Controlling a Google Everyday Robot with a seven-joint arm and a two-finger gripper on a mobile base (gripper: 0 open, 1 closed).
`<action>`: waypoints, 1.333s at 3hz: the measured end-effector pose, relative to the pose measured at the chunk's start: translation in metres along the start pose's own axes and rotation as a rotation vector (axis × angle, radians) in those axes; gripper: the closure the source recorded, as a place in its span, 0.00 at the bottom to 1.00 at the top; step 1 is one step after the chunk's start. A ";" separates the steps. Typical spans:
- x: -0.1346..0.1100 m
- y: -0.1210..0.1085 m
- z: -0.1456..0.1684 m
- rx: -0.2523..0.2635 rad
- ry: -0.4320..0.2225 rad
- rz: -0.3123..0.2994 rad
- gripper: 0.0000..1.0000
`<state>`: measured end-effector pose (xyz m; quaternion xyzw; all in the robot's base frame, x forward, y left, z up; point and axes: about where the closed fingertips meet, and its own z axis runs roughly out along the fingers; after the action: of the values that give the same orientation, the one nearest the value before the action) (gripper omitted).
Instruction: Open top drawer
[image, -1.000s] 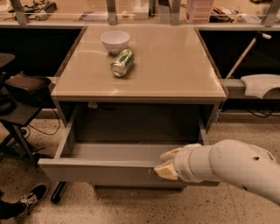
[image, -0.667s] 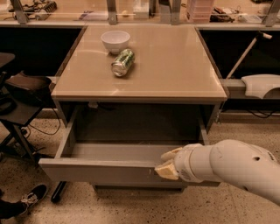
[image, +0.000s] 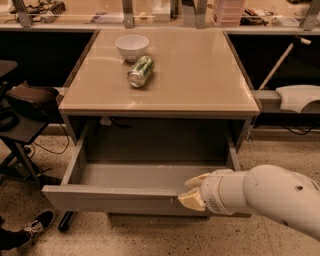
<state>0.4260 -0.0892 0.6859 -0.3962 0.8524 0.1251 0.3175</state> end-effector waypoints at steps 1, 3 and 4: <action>0.008 0.008 -0.004 -0.006 0.002 0.008 1.00; 0.013 0.015 -0.009 -0.012 0.004 0.013 1.00; 0.012 0.015 -0.011 -0.012 0.004 0.014 1.00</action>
Offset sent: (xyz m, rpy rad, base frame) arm -0.4044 -0.1096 -0.0729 0.1723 0.2535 -0.0715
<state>0.4042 -0.0913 0.6862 -0.3925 0.8549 0.1316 0.3127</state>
